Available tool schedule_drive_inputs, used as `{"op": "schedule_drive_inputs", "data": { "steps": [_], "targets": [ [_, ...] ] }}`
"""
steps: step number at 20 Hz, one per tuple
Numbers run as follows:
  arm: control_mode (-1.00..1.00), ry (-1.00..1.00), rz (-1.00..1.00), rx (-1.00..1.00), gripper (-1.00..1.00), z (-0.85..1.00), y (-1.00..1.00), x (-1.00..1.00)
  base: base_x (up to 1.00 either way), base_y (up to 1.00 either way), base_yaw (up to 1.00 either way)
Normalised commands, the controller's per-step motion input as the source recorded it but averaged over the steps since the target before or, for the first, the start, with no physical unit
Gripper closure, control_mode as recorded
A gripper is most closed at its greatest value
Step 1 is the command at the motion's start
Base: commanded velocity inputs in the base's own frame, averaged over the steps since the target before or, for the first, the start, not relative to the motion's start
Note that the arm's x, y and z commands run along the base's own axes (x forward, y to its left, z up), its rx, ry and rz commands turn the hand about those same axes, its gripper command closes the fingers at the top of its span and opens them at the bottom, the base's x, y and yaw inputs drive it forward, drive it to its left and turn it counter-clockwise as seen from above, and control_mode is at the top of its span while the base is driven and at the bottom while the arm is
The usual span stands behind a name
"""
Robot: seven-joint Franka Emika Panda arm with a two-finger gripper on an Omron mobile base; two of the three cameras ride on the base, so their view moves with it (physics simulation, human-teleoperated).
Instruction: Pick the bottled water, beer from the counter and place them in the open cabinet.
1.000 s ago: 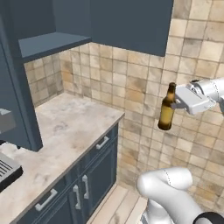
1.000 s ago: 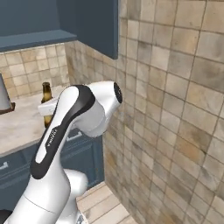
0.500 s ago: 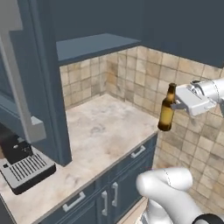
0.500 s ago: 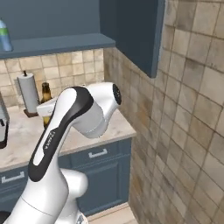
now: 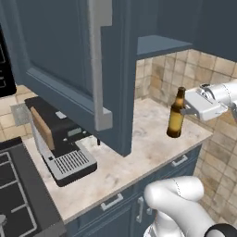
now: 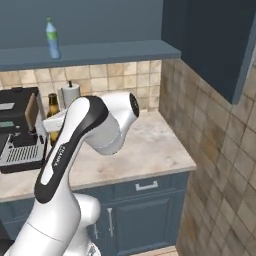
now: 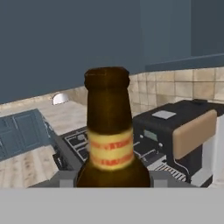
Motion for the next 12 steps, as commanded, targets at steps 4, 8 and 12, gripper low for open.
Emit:
{"op": "schedule_drive_inputs", "data": {
  "steps": [4,8,12],
  "targets": [
    [1.00,0.00,0.00,0.00,1.00,0.00,0.00,0.00,0.14,0.15,0.30],
    [1.00,0.00,0.00,0.00,1.00,0.00,0.00,0.00,0.19,0.00,0.35],
    [1.00,0.00,0.00,0.00,1.00,0.00,0.00,0.00,0.18,0.02,0.37]
  ]
}}
